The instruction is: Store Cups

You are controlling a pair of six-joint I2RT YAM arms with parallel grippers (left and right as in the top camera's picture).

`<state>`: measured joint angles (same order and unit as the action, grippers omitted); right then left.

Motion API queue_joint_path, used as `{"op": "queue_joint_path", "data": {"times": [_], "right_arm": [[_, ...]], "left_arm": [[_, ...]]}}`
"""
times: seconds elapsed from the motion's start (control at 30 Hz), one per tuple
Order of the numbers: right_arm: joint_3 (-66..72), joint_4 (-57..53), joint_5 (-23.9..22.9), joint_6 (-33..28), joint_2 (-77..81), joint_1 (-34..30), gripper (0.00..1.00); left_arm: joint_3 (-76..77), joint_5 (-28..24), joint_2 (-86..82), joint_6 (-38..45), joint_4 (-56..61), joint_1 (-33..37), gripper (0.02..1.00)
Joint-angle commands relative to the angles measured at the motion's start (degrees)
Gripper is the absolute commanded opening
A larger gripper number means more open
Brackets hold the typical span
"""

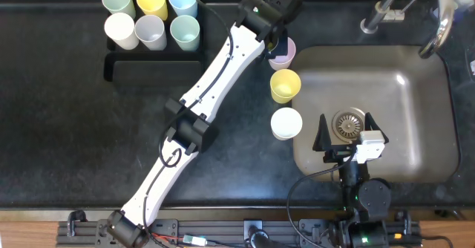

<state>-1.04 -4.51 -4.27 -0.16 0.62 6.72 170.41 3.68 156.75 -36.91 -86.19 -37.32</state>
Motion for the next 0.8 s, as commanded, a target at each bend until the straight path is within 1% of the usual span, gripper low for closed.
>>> {"op": "queue_joint_path", "data": {"times": [0.03, 0.17, 0.23, 0.33, 0.4, 0.47, 0.6, 0.73, 0.8], "right_arm": [[0.8, 0.3, 0.4, 0.2, -0.4, -0.3, 0.998], [0.8, 0.4, 0.4, 0.2, -0.4, -0.3, 0.996], [0.8, 0.3, 0.4, 0.2, -0.4, -0.3, 0.996], [0.8, 0.4, 0.4, 0.2, -0.4, -0.3, 0.998], [0.8, 0.4, 0.4, 0.2, -0.4, -0.3, 0.998], [0.8, 0.4, 0.4, 0.2, -0.4, -0.3, 0.998], [0.8, 0.3, 0.4, 0.2, -0.4, -0.3, 0.998], [0.8, 0.4, 0.4, 0.2, -0.4, -0.3, 0.998], [0.8, 0.4, 0.4, 0.2, -0.4, -0.3, 0.998]], "left_arm": [[1.0, 0.8, -8.2, 3.2, -0.4, 0.0, 0.034], [-0.3, 3.7, -18.3, 4.3, -0.5, 1.7, 0.034], [-2.5, 6.2, -24.0, 4.8, -0.5, 3.0, 0.034], [-10.1, 11.5, -34.4, 5.6, -0.3, 6.1, 0.034], [-18.3, 13.2, -42.0, 6.0, 1.1, 9.2, 0.036], [-27.9, 12.8, -49.6, 7.6, 4.6, 12.9, 0.036], [-49.5, 9.4, -64.7, 10.4, 13.7, 22.3, 0.034], [-67.1, 3.8, -74.4, 10.9, 19.7, 33.4, 0.034], [-73.9, 0.2, -76.8, 12.9, 22.4, 38.6, 0.034]]}}
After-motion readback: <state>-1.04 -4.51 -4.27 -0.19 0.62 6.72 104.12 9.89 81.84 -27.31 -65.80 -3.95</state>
